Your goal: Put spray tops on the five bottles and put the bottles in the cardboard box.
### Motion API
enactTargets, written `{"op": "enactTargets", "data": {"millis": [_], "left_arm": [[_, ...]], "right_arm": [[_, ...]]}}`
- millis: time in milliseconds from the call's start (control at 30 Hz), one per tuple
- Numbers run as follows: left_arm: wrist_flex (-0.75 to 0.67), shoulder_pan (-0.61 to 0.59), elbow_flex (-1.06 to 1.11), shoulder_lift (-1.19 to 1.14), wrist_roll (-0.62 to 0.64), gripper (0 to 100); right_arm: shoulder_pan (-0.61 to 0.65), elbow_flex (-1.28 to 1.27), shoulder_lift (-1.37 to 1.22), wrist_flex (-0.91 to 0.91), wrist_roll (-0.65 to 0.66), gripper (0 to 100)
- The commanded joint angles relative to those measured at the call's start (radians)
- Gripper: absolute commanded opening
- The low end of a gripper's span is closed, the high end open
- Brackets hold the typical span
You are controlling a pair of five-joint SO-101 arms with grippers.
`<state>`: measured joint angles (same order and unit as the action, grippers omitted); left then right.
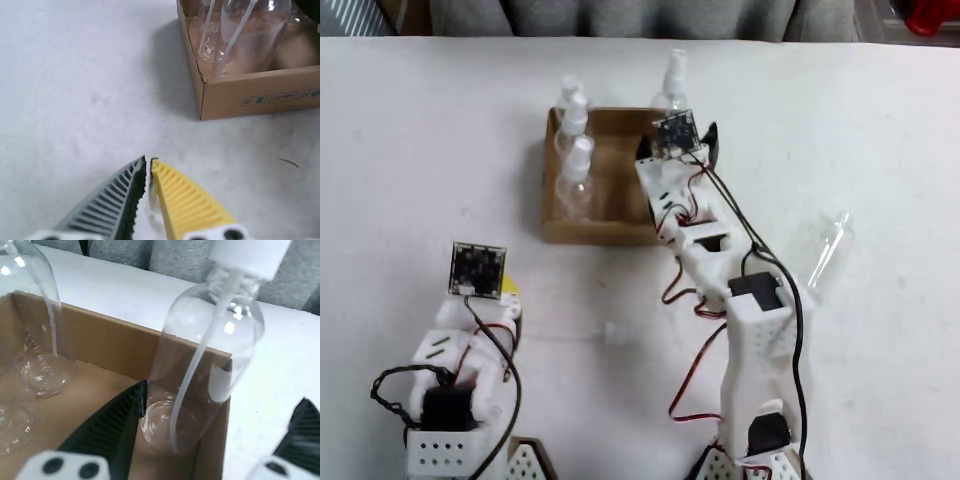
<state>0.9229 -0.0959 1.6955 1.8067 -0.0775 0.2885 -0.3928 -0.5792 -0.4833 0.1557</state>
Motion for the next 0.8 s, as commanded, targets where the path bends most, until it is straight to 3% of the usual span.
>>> {"op": "enactTargets", "data": {"millis": [0, 233, 767], "left_arm": [[-0.003, -0.010, -0.003, 0.013, -0.011, 2], [-0.003, -0.012, -0.003, 0.013, -0.011, 2], [-0.003, -0.012, -0.003, 0.013, -0.011, 2]], "right_arm": [[0.013, -0.012, 0.013, -0.002, 0.006, 38.0], [0.013, -0.012, 0.005, -0.002, 0.005, 46.0], [0.013, -0.012, 0.007, -0.008, 0.003, 46.1]]}}
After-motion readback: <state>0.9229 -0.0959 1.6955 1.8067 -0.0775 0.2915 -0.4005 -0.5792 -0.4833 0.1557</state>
